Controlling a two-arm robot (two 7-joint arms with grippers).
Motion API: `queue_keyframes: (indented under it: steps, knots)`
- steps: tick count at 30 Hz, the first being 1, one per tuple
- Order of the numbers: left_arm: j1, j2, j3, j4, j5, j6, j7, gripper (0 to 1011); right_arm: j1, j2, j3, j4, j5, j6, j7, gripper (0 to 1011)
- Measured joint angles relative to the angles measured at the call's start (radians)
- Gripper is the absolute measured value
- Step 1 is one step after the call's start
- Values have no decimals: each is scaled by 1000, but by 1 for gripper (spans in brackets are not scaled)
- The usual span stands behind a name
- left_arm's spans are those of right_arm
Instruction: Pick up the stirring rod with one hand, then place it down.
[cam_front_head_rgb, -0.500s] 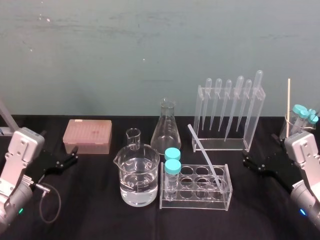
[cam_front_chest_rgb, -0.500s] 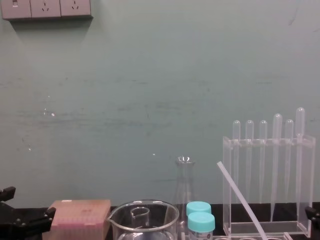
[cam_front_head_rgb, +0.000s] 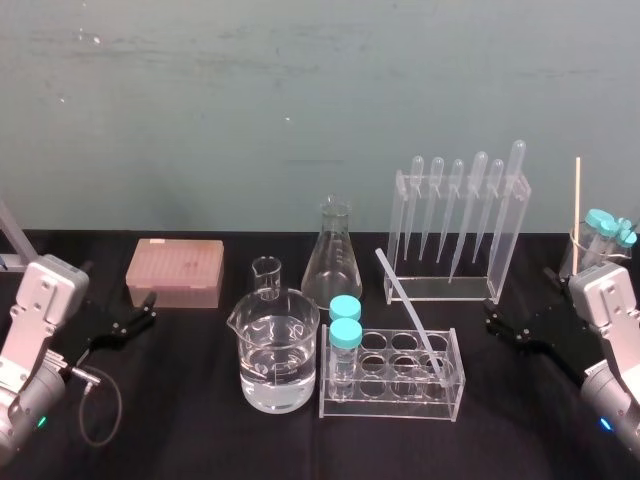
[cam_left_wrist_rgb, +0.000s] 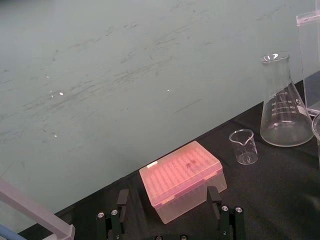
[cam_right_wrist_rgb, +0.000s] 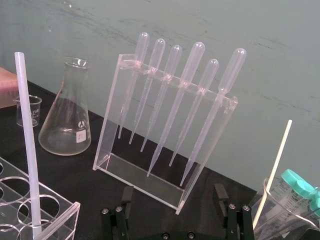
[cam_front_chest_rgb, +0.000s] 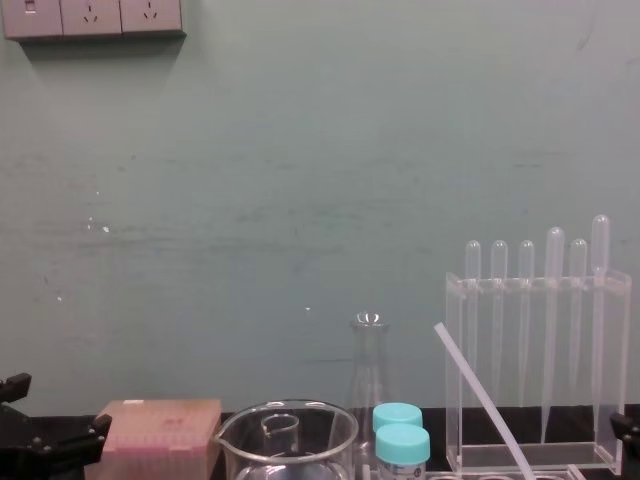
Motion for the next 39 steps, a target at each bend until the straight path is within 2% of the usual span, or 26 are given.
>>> queue_keyframes:
  steps: [39]
  knots:
    - [0, 0, 0, 0, 0, 0, 0, 1000, 0, 0, 0, 0, 0, 0, 0, 1002]
